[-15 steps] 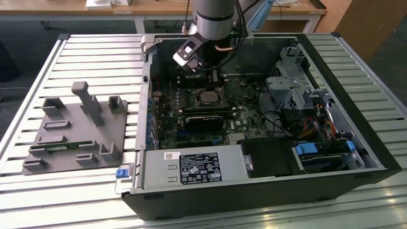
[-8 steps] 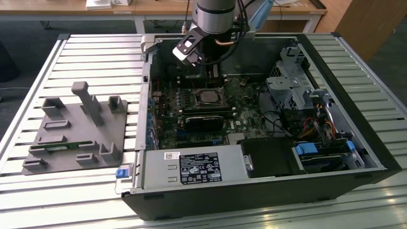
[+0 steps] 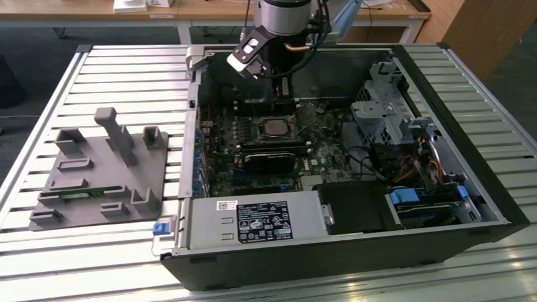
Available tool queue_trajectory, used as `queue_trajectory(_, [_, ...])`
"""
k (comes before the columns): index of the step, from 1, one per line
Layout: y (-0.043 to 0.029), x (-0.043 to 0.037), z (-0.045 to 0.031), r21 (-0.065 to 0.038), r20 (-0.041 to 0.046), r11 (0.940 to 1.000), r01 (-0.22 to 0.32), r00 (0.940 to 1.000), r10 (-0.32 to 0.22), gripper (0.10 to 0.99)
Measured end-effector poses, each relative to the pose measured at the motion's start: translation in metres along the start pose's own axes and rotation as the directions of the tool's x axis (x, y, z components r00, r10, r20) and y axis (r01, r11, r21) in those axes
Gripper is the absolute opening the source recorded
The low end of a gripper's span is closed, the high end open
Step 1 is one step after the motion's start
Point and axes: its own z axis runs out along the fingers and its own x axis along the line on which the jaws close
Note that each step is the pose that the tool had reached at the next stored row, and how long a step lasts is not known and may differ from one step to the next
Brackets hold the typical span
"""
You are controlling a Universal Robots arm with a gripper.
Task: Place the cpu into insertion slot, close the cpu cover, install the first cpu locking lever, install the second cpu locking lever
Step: 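Close the cpu cover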
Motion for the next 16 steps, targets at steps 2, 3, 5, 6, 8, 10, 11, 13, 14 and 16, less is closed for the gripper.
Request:
queue_trajectory(2, [0.0001, 0.0000, -0.0036, 0.000, 0.0001, 1.0000, 0.000, 1.0000, 0.000, 0.114])
queue_trajectory(3, [0.0002, 0.0000, -0.0058, 0.001, 0.0001, 1.0000, -0.001, 1.0000, 0.001, 0.114])
queue_trajectory(5, [0.0003, 0.0000, -0.0101, 0.002, 0.0000, 1.0000, -0.001, 1.0000, 0.001, 0.114])
queue_trajectory(6, [0.0004, 0.0000, -0.0116, 0.002, 0.0001, 1.0000, -0.001, 1.0000, 0.001, 0.114])
queue_trajectory(8, [0.0005, -0.0006, -0.0118, 0.003, 0.0000, 1.0000, -0.001, 1.0000, 0.001, 0.114])
queue_trajectory(10, [0.0004, -0.0025, -0.0118, 0.003, 0.0001, 1.0000, -0.001, 1.0000, 0.001, 0.114])
queue_trajectory(11, [0.0004, -0.0038, -0.0118, 0.003, 0.0001, 1.0000, -0.001, 1.0000, 0.001, 0.114])
queue_trajectory(13, [0.0004, -0.0069, -0.0118, 0.003, -0.0001, 1.0000, -0.001, 1.0000, 0.001, 0.114])
queue_trajectory(14, [0.0005, -0.0083, -0.0118, 0.003, 0.0000, 1.0000, -0.001, 1.0000, 0.001, 0.114])
queue_trajectory(16, [0.0010, -0.0096, -0.0117, 0.003, -0.0003, 1.0000, -0.001, 1.0000, 0.001, 0.114])
